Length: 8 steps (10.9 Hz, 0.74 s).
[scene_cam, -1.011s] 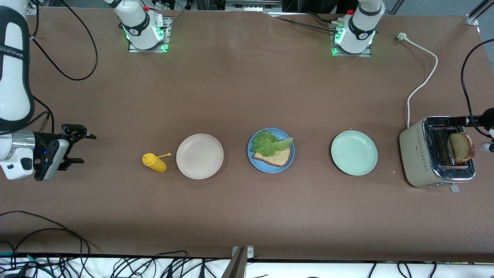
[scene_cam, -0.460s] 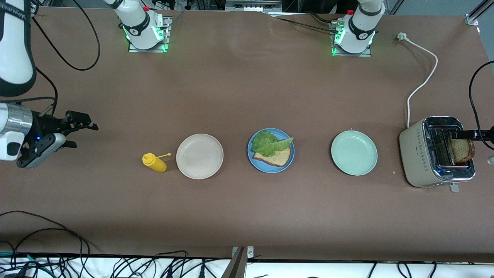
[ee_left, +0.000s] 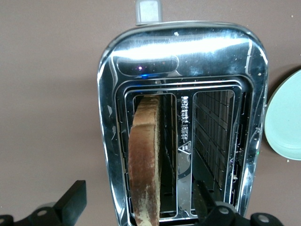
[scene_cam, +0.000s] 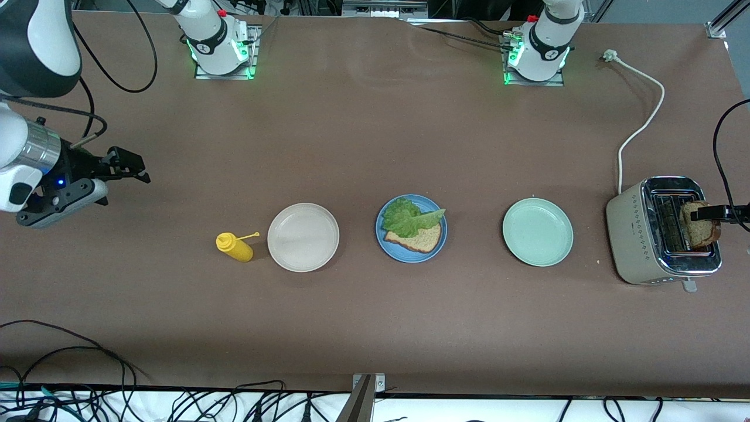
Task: Make sandwich in blue plate with both arms
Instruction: 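Grasp the toasted bread slice in the toaster with the left gripper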
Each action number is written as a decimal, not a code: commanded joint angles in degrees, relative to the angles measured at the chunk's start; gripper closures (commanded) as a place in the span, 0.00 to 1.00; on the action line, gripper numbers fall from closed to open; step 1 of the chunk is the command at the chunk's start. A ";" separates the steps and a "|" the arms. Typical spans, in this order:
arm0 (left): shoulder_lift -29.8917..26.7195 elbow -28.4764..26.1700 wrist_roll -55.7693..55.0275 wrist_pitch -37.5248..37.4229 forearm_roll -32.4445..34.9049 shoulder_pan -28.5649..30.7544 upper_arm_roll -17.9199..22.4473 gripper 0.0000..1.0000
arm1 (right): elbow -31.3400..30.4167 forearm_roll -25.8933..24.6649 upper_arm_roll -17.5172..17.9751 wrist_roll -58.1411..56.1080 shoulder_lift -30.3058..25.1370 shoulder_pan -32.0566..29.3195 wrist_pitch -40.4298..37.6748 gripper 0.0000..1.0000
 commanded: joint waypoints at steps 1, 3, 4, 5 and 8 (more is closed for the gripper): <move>1.04 2.09 0.30 0.21 0.88 0.24 -0.51 0.00 | -6.42 -1.98 -0.20 2.78 -5.79 0.95 1.48 0.00; 1.13 2.01 0.39 0.22 -1.12 0.41 -0.43 0.00 | -6.42 -2.17 -0.20 4.28 -7.02 1.30 1.13 0.00; 1.13 1.92 0.91 0.22 -3.66 1.11 -0.34 0.00 | -5.99 -2.17 -0.28 4.37 -7.29 1.30 0.78 0.00; 1.22 1.92 1.00 0.22 -5.78 2.34 -0.34 0.01 | -5.11 -2.77 -0.37 4.38 -7.20 1.22 0.26 0.00; 1.92 1.92 2.57 0.22 -6.06 2.61 -0.34 0.19 | -4.49 -9.00 0.15 9.54 -6.94 1.39 -0.10 0.00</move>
